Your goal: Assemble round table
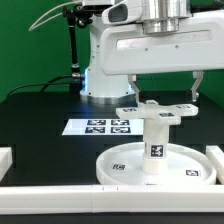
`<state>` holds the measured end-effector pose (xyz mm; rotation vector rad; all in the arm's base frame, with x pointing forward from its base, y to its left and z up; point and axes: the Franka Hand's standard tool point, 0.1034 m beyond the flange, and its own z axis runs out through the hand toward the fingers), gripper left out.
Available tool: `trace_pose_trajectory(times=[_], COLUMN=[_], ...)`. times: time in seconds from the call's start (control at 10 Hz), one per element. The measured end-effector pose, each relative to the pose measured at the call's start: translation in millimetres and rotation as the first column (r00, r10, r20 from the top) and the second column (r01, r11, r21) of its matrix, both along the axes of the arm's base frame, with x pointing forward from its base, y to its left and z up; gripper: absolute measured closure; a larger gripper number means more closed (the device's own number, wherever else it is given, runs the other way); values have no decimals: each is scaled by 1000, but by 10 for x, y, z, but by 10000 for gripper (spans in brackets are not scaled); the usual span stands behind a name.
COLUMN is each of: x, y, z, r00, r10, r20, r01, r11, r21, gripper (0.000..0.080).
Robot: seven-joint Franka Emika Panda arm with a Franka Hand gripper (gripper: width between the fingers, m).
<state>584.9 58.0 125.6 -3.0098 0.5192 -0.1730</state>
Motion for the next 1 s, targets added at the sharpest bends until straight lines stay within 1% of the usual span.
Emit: trace_pose_trajectory(times=[0.3,0.4,0.5,0.7,0.8,0.9,1.0], x=[1,1,-3,-16,-25,-45,-47], y=[-17,-29,-36,-57,-38,-27,-24], z=[-2,-2,-10,-43,-42,-45,-50], r00=[985,967,931,821,769,683,611], r10=[171,254,364,571,637,727,785], r20=[8,9,2,-24,-42,-75,-102], r01=[-171,-254,-363,-570,-637,-730,-792], r11=[985,966,929,815,762,673,602], r21=[-24,-41,-68,-107,-116,-118,-107], gripper=[151,151,151,151,151,151,151])
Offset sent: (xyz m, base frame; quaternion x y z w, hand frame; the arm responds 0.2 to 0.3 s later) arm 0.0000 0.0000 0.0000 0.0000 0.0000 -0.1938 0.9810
